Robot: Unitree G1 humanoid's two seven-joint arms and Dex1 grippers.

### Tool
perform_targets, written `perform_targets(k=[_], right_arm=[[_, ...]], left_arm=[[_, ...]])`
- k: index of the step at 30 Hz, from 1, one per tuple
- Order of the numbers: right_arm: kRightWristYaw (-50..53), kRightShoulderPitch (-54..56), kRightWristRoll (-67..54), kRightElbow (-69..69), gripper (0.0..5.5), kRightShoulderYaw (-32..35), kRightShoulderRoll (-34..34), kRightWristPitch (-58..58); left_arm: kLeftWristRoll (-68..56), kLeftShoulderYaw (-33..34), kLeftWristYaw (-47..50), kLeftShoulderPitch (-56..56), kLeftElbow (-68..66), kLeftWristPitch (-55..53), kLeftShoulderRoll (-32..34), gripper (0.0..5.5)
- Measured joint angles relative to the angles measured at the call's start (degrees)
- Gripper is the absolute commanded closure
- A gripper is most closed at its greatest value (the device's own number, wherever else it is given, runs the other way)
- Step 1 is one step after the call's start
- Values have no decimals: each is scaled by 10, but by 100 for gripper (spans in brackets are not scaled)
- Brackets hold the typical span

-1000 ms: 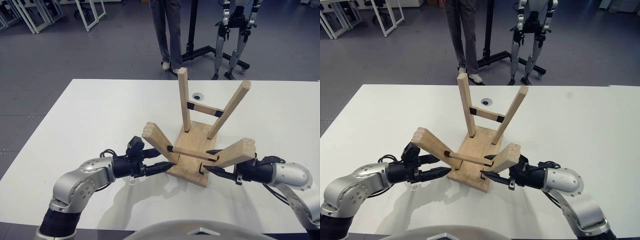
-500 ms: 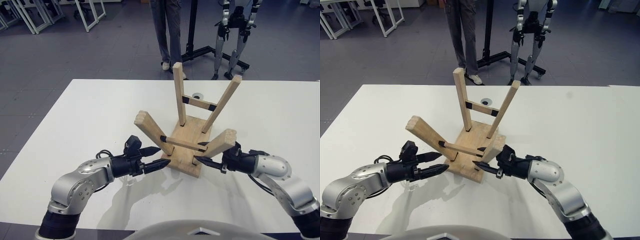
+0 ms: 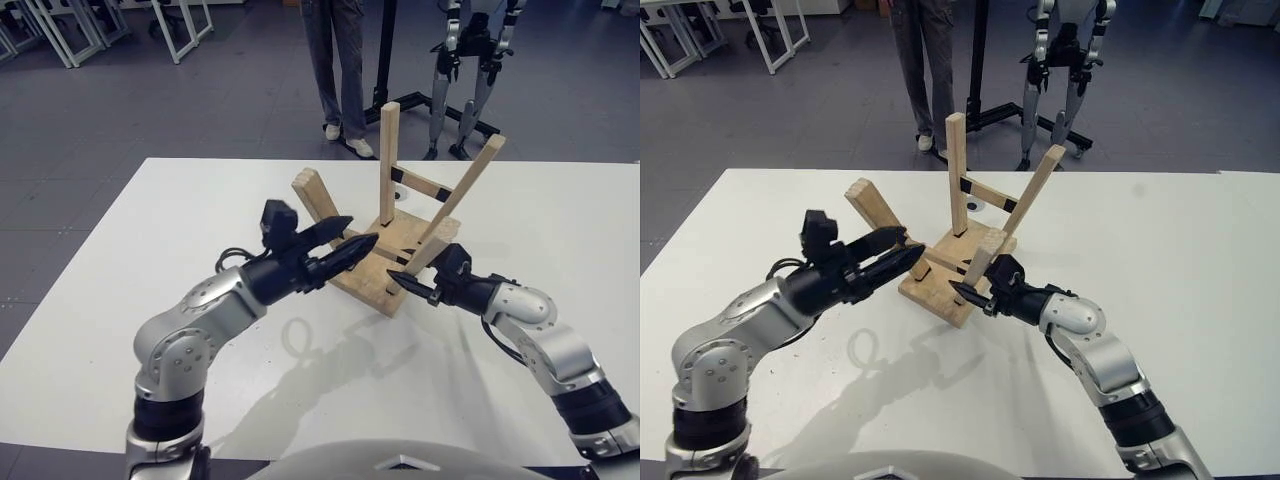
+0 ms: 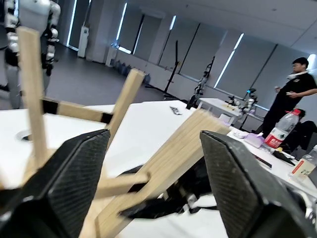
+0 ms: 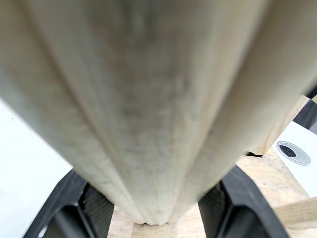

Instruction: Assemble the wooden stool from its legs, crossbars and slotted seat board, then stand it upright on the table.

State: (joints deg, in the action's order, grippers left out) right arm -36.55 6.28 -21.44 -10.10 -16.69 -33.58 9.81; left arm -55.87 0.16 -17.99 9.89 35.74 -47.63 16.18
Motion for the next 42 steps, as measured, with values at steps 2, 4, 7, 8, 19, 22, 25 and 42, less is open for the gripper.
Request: perform_targets(k=[2, 4, 7, 8, 19, 22, 25, 42], right_arm=[[0, 1, 0, 1, 347, -1, 0, 0], [-1, 4, 0, 3, 347, -2, 0, 0], [-2, 12, 0, 10, 347, -3, 0, 3], [-2, 12, 0, 10, 347, -3, 0, 3], [-7, 16, 0, 15, 347, -3, 1, 3], [-7, 17, 0, 16, 347, -2, 0, 4], [-7, 17, 0, 16, 347, -2, 1, 4], [-93, 43, -18, 66, 347, 26, -16, 6]], left_arm=[[65, -57, 54, 20, 6, 5, -30, 264], [171, -116, 105, 36, -20, 28, -39, 264], [311, -163, 167, 61, -74, 74, -44, 264], [342, -165, 179, 74, -86, 88, -46, 264], [495, -324, 133, 104, -139, 125, -47, 264], [582, -377, 116, 143, -175, 149, -10, 264], [614, -387, 113, 150, -186, 163, -11, 264], [237, 134, 139, 331, -94, 50, -106, 264]])
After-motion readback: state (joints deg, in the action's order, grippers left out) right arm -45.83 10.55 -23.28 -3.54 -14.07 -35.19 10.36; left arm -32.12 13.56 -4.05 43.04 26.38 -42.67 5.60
